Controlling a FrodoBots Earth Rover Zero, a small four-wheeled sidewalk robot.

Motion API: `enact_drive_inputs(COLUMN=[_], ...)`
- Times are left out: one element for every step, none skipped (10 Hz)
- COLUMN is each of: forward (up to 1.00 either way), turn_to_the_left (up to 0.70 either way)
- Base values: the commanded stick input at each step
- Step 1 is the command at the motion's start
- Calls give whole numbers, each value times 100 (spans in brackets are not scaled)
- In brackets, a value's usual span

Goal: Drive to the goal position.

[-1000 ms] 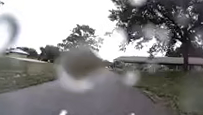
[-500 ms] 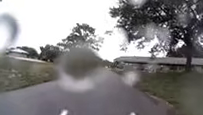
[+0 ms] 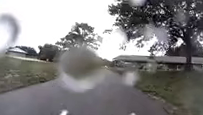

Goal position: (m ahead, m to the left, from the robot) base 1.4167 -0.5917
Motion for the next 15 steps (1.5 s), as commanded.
enact_drive_inputs(forward=[70, 70, 70, 70, 70, 70, 70, 70, 70, 70, 70, 70, 70, 70, 70], turn_to_the_left=[0, 0, 0, 0, 0, 0, 0, 0, 0, 0, 0, 0, 0, 0, 0])
